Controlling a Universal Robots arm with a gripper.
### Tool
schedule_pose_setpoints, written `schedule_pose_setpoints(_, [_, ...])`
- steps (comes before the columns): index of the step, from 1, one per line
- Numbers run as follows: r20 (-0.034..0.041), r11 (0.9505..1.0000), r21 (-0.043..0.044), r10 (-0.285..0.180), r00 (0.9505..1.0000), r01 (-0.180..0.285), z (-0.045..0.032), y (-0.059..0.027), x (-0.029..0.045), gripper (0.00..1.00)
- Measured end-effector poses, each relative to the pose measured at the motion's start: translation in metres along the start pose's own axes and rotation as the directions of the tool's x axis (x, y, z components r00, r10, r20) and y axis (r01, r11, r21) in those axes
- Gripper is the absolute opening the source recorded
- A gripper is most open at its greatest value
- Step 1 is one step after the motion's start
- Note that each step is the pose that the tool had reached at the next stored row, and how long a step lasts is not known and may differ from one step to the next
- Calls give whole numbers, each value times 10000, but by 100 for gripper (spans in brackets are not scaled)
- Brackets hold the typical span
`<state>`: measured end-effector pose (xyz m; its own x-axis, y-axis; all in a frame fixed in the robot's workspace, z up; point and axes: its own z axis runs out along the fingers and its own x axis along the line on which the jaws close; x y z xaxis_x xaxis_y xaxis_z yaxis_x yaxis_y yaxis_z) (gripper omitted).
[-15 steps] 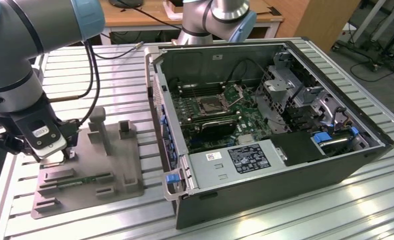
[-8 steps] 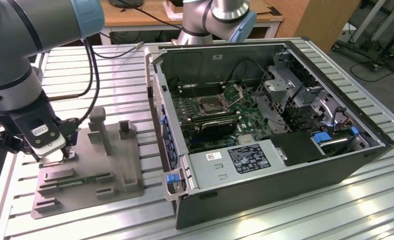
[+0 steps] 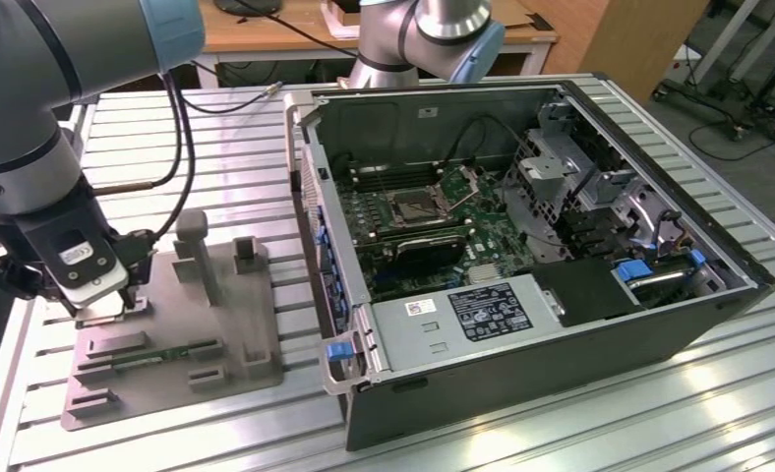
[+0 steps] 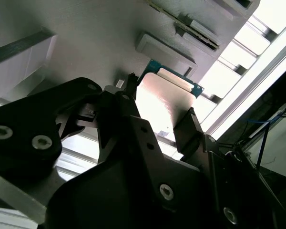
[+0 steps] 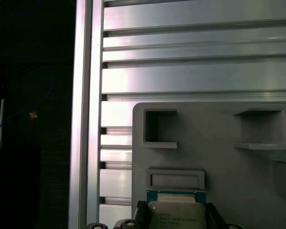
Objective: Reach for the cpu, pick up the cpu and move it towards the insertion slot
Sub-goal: 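Pick up the cpu and move it towards the insertion slot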
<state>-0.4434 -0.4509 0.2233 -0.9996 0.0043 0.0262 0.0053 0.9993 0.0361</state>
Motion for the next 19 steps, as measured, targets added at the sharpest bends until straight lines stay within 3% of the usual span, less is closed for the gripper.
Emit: schedule_pose_setpoints(19, [1,10000,0,-1,10000,1,-108,4,3,55])
